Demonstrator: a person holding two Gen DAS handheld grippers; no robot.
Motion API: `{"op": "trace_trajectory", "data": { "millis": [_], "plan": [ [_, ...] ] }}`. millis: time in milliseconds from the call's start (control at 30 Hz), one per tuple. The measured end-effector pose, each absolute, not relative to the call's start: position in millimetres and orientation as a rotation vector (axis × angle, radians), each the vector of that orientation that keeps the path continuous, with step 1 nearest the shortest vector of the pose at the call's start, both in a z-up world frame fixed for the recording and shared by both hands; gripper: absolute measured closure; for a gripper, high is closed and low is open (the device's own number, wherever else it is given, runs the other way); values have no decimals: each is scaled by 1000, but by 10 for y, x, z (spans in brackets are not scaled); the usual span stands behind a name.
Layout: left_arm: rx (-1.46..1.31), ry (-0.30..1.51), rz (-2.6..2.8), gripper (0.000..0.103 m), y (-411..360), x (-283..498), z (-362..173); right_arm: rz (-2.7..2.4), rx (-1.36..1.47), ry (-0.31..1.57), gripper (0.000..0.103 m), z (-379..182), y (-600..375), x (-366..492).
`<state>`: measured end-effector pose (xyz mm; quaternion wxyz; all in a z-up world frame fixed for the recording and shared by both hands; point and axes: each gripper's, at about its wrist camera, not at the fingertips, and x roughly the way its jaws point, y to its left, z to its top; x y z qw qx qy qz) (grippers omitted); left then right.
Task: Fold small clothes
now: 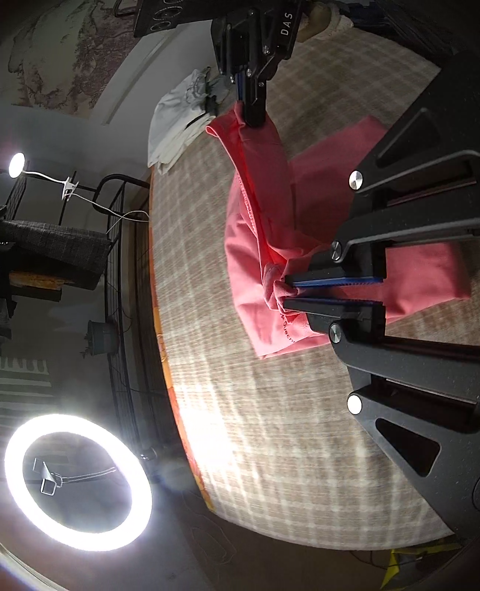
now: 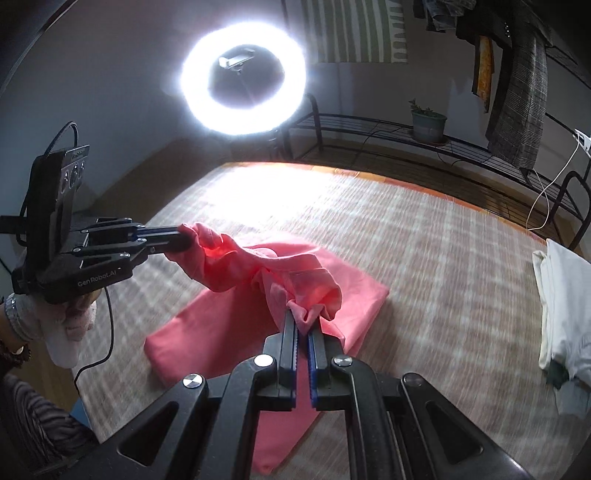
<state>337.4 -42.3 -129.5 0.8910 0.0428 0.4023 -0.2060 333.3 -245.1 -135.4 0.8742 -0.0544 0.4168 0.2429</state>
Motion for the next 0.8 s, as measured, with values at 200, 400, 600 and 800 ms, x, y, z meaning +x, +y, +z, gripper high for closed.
{"op": "trace_trajectory", "data": {
  "millis": [200, 400, 600, 800],
  "plan": [
    [116, 837, -435, 100, -433, 3102, -1331, 494, -158, 879, 101, -1446, -2467, 3022],
    [175, 837, -439, 100, -348, 2863, -1434, 461, -248, 878, 101, -1607, -2464, 2766],
    [186, 893, -462, 100, -175, 2646, -1614, 453, -370, 866, 102, -1828, -2348, 2419],
    [151, 915, -467, 100, 53, 2314, -1558, 476, -370, 853, 101, -1820, -2390, 2101]
  ]
}}
